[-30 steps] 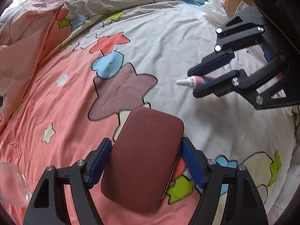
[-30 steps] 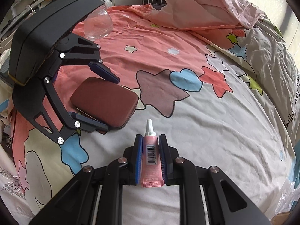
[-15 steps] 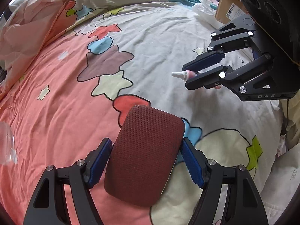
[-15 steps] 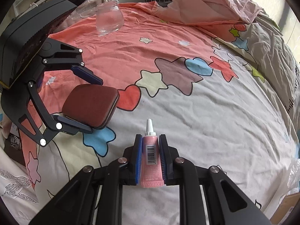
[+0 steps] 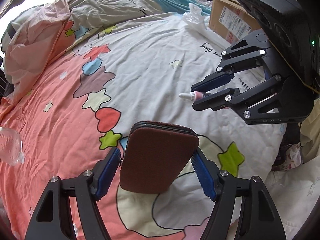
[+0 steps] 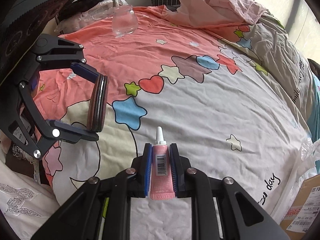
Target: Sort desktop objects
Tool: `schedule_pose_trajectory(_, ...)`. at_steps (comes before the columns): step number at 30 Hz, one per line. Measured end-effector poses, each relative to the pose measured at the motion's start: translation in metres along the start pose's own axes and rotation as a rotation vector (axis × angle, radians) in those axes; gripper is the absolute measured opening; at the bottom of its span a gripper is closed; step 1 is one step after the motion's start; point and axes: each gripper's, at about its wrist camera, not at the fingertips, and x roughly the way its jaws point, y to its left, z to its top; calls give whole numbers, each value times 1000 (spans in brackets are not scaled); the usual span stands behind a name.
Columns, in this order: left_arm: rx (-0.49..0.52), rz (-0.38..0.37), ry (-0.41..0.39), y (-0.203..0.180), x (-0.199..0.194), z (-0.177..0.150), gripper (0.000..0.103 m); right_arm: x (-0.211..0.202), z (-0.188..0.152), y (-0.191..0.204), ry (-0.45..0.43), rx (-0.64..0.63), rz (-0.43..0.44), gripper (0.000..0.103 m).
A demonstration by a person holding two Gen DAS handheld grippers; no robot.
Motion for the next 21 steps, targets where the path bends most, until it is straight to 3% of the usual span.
schedule_pose_trajectory(6,16,0,-23,-22,-17,8,72,-26,-14,1,-35,16,-18,16)
schedule_pose_trajectory(8,22,2,-32,-30,-23,11,65,-36,-18,1,-46,20,-28,16)
schedule_pose_trajectory(11,27,-4,-38,-40,-27,16,63,-49,-24,0,-63,29,-42,16)
schedule_pose_trajectory(21,74,12,-58,-74,-42,28,62,-83,-44,-4,-111,61,-65,16)
